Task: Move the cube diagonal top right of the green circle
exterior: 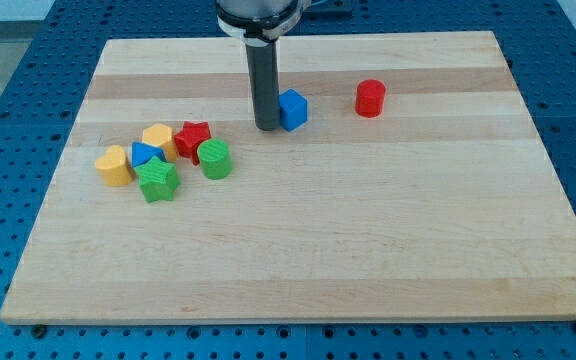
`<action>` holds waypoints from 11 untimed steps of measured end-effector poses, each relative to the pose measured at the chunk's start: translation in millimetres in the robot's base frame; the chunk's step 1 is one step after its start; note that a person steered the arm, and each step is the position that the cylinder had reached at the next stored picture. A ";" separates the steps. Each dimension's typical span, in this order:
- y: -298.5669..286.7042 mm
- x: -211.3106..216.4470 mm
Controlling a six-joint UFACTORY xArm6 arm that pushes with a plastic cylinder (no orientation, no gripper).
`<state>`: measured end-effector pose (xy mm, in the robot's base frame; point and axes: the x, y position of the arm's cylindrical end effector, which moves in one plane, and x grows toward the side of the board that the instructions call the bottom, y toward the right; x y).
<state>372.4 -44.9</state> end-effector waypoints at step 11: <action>46.3 -23.1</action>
